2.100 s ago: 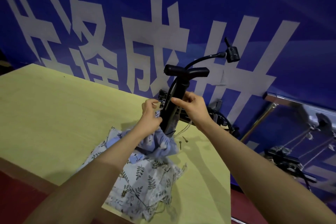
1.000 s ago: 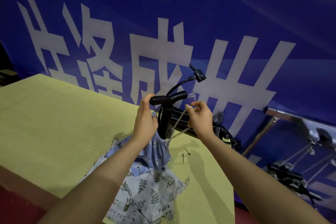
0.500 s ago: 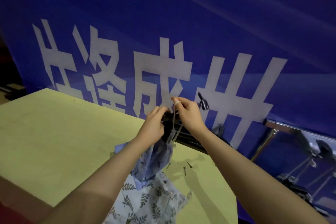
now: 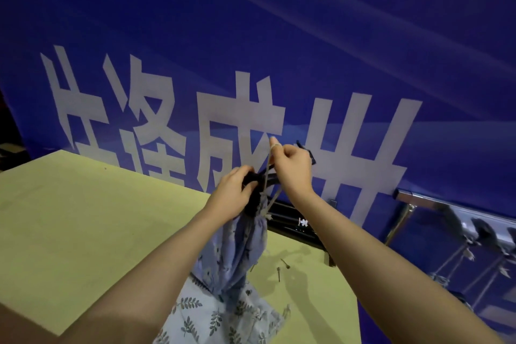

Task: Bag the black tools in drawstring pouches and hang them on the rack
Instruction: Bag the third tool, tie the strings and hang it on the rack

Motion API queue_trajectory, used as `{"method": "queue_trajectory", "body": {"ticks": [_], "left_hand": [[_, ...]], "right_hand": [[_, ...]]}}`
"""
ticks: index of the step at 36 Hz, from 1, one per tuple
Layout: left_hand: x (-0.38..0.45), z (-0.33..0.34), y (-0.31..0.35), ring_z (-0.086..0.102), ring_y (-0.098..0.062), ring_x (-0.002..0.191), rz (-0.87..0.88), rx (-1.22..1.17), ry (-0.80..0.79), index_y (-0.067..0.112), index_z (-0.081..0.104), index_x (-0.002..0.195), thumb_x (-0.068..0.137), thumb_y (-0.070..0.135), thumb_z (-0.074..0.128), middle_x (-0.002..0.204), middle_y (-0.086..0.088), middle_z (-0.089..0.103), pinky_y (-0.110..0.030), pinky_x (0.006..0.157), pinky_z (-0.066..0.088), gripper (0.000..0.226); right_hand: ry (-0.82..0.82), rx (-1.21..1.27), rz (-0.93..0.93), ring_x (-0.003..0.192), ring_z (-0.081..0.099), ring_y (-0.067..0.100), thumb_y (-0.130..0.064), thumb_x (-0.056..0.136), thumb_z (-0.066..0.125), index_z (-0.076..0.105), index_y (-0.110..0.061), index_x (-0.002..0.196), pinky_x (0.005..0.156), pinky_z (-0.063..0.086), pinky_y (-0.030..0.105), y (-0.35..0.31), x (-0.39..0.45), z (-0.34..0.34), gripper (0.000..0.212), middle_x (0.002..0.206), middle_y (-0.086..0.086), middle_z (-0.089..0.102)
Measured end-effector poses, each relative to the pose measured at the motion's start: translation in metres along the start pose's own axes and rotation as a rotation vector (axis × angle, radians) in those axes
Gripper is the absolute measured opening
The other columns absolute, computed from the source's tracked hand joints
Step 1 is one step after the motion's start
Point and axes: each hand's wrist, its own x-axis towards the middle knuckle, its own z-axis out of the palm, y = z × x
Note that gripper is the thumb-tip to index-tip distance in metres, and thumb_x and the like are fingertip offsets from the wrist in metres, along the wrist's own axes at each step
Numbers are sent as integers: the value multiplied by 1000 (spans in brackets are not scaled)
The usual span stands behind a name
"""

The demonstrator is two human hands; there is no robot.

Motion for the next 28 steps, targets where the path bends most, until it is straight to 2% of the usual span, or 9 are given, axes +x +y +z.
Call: {"method": "queue_trajectory", "body": {"ticks": [3, 6, 12, 16, 18, 20, 22, 25, 28], "left_hand": [[10, -7, 12, 58, -24, 104, 21, 2, 73, 12, 54, 116, 94, 18, 53, 114, -7, 60, -33, 84, 48, 22], [15, -11, 25, 60, -25, 102, 25, 44, 120, 17, 56, 114, 93, 24, 54, 111, -4, 64, -38, 80, 51, 22], [17, 0, 43, 61, -27, 101, 69, 289, 94, 22, 52, 114, 88, 33, 55, 112, -2, 64, -33, 72, 47, 28], [13, 11, 49, 59, -30, 100, 70, 306, 14, 23, 44, 117, 88, 33, 52, 112, -3, 61, -33, 70, 45, 32], [12, 18, 52, 59, -33, 104, 104, 327, -21, 25, 42, 124, 88, 34, 49, 114, -7, 61, -39, 79, 51, 38], [11, 23, 59, 60, -35, 102, 133, 418, -44, 25, 42, 128, 89, 36, 47, 113, -10, 62, -42, 82, 51, 40], [11, 30, 68, 59, -36, 99, 138, 475, -47, 22, 43, 127, 91, 36, 44, 112, -12, 62, -40, 80, 50, 38], [6, 40, 83, 60, -33, 95, 161, 502, -51, 18, 46, 120, 93, 39, 41, 105, -11, 64, -38, 76, 47, 34], [-1, 52, 99, 61, -33, 90, 179, 473, -104, 15, 47, 112, 93, 45, 39, 99, -12, 66, -37, 71, 47, 36]], "right_hand": [[75, 85, 22, 44, 44, 11, -33, 98, 47, 55, -4, 59, 57, 47, 27, -22, 16, -7, 49, 51, 7, 49], [111, 159, 48, 36, 45, 1, -29, 101, 41, 62, -3, 70, 45, 43, 15, -39, 29, -14, 46, 54, 3, 60], [160, 161, 29, 39, 48, 3, -20, 99, 45, 54, -9, 86, 46, 41, 21, -63, 45, -36, 20, 68, 4, 67], [255, -92, -82, 44, 47, 9, -31, 93, 55, 41, -15, 62, 56, 43, 31, -73, 47, -59, 38, 47, -4, 49], [267, -218, -125, 47, 41, 13, -33, 90, 58, 34, -18, 55, 56, 38, 32, -74, 44, -67, 45, 46, -5, 38], [267, -294, -157, 54, 48, 22, -36, 89, 59, 31, -19, 55, 56, 35, 32, -74, 40, -75, 48, 49, -2, 38], [267, -334, -174, 57, 52, 24, -38, 89, 59, 31, -19, 54, 56, 35, 31, -75, 36, -81, 49, 49, -2, 39], [260, -297, -182, 48, 37, 16, -36, 88, 61, 34, -13, 52, 55, 38, 33, -76, 34, -90, 51, 48, 2, 36], [252, -225, -171, 49, 39, 17, -31, 88, 64, 49, -1, 57, 63, 50, 43, -73, 33, -104, 45, 52, 12, 41]]}}
